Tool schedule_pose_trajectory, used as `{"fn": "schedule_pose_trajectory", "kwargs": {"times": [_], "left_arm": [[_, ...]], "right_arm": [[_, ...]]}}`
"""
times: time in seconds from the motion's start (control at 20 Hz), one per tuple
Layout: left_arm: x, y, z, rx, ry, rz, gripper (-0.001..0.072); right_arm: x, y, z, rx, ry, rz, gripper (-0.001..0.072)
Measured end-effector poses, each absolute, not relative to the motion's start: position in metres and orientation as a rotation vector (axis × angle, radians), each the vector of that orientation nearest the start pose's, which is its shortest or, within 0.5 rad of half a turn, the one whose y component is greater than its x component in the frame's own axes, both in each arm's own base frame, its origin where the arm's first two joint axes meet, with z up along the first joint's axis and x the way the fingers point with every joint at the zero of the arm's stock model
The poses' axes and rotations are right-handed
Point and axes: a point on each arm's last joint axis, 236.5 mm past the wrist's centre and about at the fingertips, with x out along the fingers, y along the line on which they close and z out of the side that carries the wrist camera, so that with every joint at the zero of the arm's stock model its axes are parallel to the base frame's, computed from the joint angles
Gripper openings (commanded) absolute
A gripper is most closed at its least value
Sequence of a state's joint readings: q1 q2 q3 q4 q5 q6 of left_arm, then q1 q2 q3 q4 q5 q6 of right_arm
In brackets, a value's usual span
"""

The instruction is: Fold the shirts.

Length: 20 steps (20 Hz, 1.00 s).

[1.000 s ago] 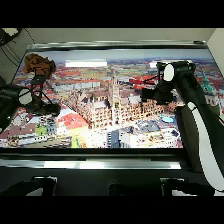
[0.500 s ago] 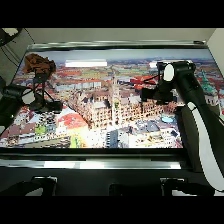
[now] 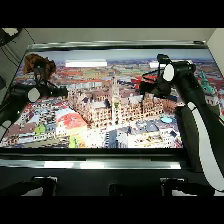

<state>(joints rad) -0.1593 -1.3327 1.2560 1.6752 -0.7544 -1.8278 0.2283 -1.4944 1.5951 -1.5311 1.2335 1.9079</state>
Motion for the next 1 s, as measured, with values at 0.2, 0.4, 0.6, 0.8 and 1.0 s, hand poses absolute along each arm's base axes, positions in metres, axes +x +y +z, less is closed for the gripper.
{"fn": "schedule_pose_trajectory", "kwargs": {"times": [0.2, 0.4, 0.6, 0.8, 1.0], "left_arm": [[0.590, -0.014, 0.107, -0.210, 0.648, 0.088, 0.0720], [0.660, 0.077, 0.077, -0.576, 0.618, 0.237, 0.0720], [0.665, 0.145, 0.014, -1.036, 0.582, 0.299, 0.0720], [0.671, 0.176, -0.007, -1.116, 0.501, 0.294, 0.0720], [0.680, 0.187, -0.022, -1.153, 0.433, 0.311, 0.0720]], "right_arm": [[0.468, 0.118, 0.078, 0.211, 1.107, 0.046, 0.0692], [0.472, 0.118, 0.080, 0.215, 1.088, 0.050, 0.0692], [0.472, 0.119, 0.080, 0.217, 1.085, 0.051, 0.0692], [0.469, 0.121, 0.079, 0.224, 1.100, 0.056, 0.0692], [0.468, 0.124, 0.079, 0.237, 1.107, 0.064, 0.0692]]}}
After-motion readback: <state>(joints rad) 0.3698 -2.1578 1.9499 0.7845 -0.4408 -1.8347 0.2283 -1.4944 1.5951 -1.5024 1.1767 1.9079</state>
